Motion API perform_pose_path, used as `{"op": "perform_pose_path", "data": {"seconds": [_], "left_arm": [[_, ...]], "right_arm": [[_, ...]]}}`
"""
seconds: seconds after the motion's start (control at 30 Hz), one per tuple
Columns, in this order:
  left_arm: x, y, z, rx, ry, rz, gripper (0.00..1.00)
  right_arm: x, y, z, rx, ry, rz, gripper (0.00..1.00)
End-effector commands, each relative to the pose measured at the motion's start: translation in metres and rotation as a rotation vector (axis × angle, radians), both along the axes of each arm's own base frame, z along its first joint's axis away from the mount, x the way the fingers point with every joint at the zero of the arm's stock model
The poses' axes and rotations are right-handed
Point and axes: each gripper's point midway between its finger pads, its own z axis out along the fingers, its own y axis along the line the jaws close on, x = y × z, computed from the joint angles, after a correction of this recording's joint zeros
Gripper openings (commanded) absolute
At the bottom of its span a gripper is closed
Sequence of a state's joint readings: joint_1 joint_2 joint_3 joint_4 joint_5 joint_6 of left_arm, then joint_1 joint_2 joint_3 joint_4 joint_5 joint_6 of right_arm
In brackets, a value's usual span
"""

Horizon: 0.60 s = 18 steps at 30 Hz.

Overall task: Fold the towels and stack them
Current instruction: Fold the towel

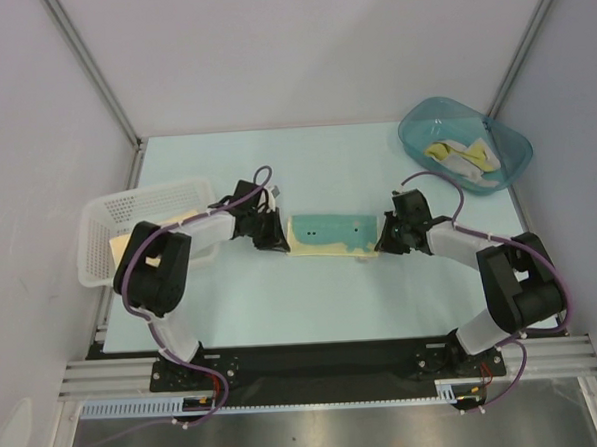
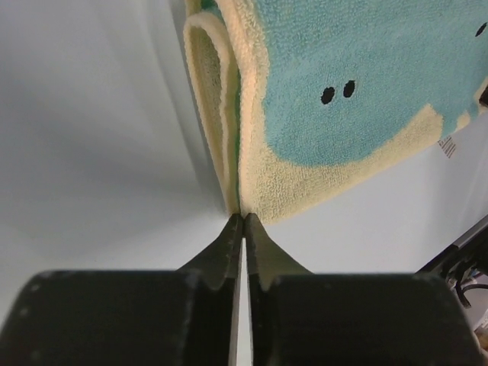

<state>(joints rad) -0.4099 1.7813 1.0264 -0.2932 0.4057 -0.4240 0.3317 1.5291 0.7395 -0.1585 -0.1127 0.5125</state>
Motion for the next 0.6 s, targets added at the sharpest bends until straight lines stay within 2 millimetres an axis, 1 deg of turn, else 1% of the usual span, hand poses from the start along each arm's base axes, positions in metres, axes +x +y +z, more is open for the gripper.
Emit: {"op": "perform_pose_path", "data": {"seconds": [0.0, 0.03, 0.13, 0.27, 0.43, 0.57], "left_arm": [[-0.006, -0.006, -0.005, -0.012, 0.014, -0.014, 0.04], [-0.009, -0.006, -0.008, -0.006, 0.023, -0.013, 0.00], [-0.013, -0.003, -0.014, 0.017, 0.041, -0.003, 0.00], [-0.018, 0.003, -0.022, 0.045, 0.061, 0.014, 0.00], [-0.017, 0.008, -0.022, 0.075, 0.059, 0.026, 0.00], [-0.014, 0.012, -0.018, 0.100, 0.044, 0.035, 0.00]], "right_arm": [[-0.003, -0.007, -0.008, -0.027, 0.005, -0.007, 0.00], [-0.005, -0.008, -0.009, -0.032, 0.011, -0.005, 0.00], [-0.006, -0.011, -0.012, -0.042, 0.013, -0.007, 0.00], [-0.011, -0.016, -0.020, -0.074, 0.032, -0.008, 0.00], [-0.013, -0.030, -0.024, -0.114, 0.044, -0.031, 0.00], [-0.013, -0.039, -0.020, -0.128, 0.029, -0.046, 0.00]]}}
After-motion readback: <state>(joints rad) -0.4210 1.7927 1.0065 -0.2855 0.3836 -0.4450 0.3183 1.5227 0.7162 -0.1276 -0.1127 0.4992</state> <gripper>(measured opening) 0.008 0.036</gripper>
